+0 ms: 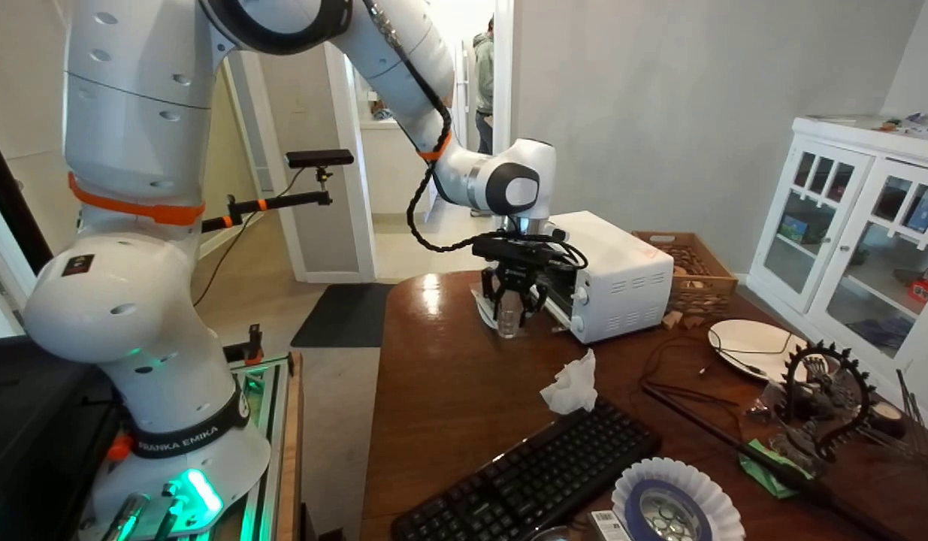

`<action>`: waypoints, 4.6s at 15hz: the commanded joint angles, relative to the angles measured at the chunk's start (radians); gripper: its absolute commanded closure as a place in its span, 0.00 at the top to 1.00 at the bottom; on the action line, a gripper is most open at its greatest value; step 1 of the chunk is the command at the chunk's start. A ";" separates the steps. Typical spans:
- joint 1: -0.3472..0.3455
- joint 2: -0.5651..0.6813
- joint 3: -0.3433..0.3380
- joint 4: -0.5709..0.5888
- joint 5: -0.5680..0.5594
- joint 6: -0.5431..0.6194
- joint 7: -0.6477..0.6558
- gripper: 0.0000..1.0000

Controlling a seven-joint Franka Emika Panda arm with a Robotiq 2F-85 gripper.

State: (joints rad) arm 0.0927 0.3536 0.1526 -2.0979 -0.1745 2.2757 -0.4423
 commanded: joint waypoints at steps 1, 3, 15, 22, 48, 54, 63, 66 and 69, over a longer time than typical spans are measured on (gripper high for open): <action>0.017 0.110 -0.020 0.129 -0.063 -0.063 0.009 0.30; 0.017 0.149 -0.033 0.155 -0.097 -0.027 0.022 0.30; 0.096 0.023 -0.009 0.083 -0.209 0.047 0.042 0.30; 0.095 -0.152 0.014 0.135 -0.175 0.055 0.057 0.30; 0.104 0.322 0.016 0.962 0.001 -0.310 -0.028 0.30; 0.133 0.438 0.000 1.077 -0.007 -0.310 0.014 0.30; 0.124 0.466 -0.026 1.068 -0.007 -0.293 0.195 0.30; 0.121 0.477 -0.031 1.068 -0.006 -0.299 0.221 0.30; 0.120 0.486 -0.035 1.073 -0.006 -0.318 0.230 0.30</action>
State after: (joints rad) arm 0.2099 0.8215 0.1232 -1.0477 -0.1846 1.9830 -0.2356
